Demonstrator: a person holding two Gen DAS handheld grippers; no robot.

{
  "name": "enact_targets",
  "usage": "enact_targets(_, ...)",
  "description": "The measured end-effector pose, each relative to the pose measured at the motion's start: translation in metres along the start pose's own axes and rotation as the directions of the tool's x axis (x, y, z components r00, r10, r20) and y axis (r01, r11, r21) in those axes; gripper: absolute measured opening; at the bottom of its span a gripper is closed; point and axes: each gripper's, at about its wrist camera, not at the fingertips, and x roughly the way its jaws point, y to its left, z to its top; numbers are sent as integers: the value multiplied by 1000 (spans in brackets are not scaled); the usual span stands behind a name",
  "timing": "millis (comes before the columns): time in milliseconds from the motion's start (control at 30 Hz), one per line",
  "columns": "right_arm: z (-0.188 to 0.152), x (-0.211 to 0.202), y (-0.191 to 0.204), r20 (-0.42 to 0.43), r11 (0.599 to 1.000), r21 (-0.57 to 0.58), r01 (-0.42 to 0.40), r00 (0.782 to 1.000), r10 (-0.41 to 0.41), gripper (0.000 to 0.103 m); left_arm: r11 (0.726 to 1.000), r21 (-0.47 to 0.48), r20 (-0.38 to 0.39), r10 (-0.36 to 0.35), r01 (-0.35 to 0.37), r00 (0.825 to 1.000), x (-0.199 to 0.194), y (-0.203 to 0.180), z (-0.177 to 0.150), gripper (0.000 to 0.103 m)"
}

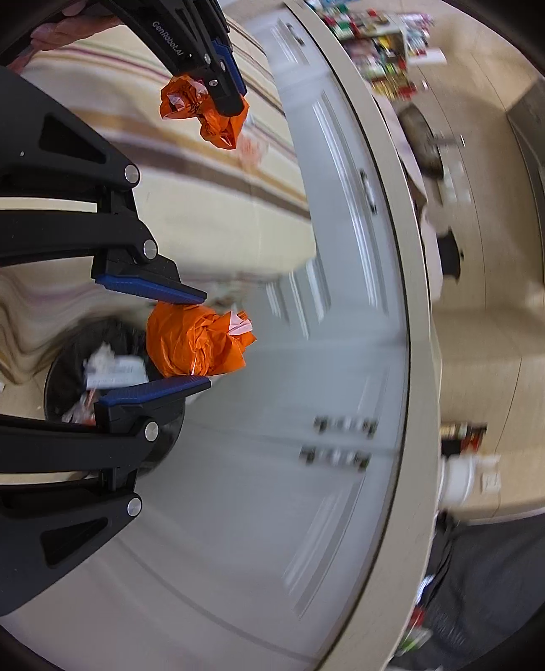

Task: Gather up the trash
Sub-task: 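Carry both orange bags over the black bin and open both tools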

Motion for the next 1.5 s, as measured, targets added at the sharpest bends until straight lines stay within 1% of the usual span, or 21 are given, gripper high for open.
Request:
enact_targets(133,-6,3,-30,-4,998,37,44,999,-44,36,998,40,-1,-50,50,999,16,-42,4,21)
enact_targets(300,-12,11,-62,-3,994,75,81,997,-81,36,994,77,-6,-76,77,997,37,-82,4,21)
enact_targets(467,-15,22,-82,-1,991,96,99,995,-99,36,990,103,-23,-90,92,996,60,-111,5,22)
enact_targets(633,-15,36,-97,0,989,113,101,995,-101,36,988,123,-42,-94,98,995,81,-130,7,22)
enact_targets(733,-15,44,-103,-5,988,120,102,995,-102,36,987,109,-68,-111,118,992,92,-137,11,22)
enact_targets(833,-15,49,-107,-9,986,128,103,995,-102,36,985,129,-59,-105,112,993,96,-146,13,22)
enact_targets(967,-15,54,-111,-13,986,134,103,995,-102,36,984,131,-72,-108,117,992,105,-154,13,22)
enact_targets(1200,-16,67,-115,-21,987,137,89,996,-87,36,985,138,-68,-91,100,994,119,-162,12,22)
enact_targets(1233,-16,69,-115,-22,987,134,85,996,-82,40,985,141,-66,-87,96,994,122,-163,11,24)
enact_targets(1267,-16,73,-116,-31,987,131,91,996,-88,45,985,148,-73,-78,88,994,126,-164,10,37)
enact_targets(1300,-16,74,-117,-29,985,137,100,995,-97,55,986,148,-81,-70,81,994,129,-164,9,46)
enact_targets(1333,-16,75,-119,-24,984,148,100,995,-97,57,988,138,-81,-65,75,995,130,-162,8,53)
enact_targets(1500,-12,71,-123,-19,981,164,102,995,-100,57,990,119,-81,-66,76,995,129,-156,12,57)
